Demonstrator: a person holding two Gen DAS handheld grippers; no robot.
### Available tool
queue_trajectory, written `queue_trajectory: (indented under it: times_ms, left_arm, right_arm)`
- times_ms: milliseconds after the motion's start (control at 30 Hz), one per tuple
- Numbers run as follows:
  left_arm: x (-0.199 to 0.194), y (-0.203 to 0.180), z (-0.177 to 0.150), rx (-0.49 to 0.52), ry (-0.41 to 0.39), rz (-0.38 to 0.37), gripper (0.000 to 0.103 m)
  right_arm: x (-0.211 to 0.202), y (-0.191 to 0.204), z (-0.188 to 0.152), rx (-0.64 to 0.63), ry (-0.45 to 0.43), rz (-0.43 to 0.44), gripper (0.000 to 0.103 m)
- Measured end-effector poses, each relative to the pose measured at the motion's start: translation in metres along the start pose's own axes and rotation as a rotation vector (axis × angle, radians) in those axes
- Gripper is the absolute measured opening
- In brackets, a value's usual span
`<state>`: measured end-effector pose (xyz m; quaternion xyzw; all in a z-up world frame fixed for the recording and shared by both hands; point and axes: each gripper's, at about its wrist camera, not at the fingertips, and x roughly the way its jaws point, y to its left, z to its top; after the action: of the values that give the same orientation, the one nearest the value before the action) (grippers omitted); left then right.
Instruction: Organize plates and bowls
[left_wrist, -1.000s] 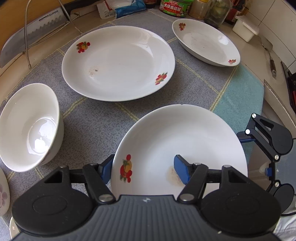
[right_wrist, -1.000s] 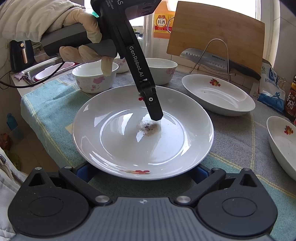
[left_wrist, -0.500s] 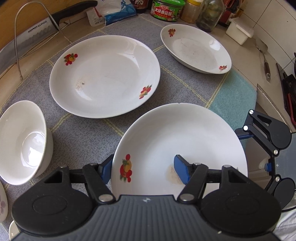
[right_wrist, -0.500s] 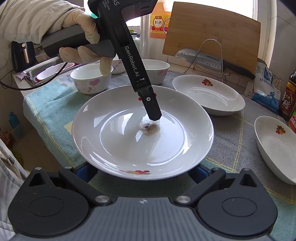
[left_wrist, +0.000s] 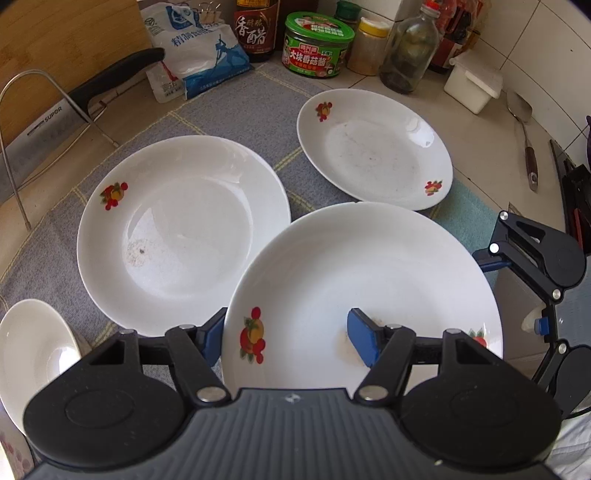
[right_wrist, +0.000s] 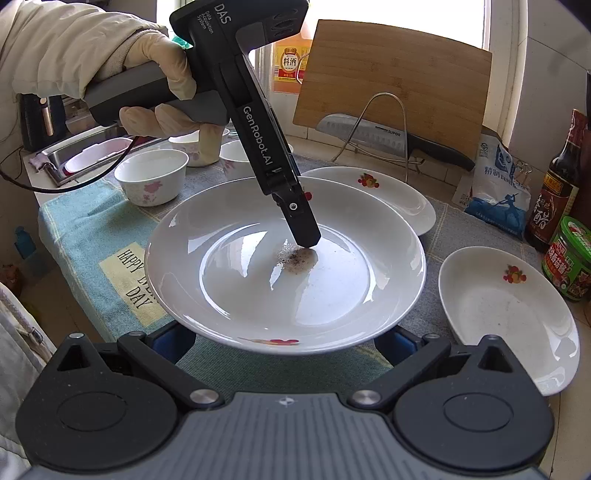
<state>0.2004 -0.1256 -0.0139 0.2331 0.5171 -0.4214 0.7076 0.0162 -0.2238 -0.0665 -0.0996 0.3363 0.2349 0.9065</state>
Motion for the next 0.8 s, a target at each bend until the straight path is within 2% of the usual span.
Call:
queue_trajectory:
  times_ms: [400,800]
  left_arm:
    - [0.02,-0.021,0.065,0.051,-0.014,-0.01,0.066]
    - [0.063,-0.046,0.118,0.139,0.004,-0.06,0.067]
  right_arm:
    - [-0.02,-0.059,-0.004,0.024,-0.02,-0.05,0.103]
    - [-0.029,-0.101,-0.02,0.104,-0.007,-0.131,0.103]
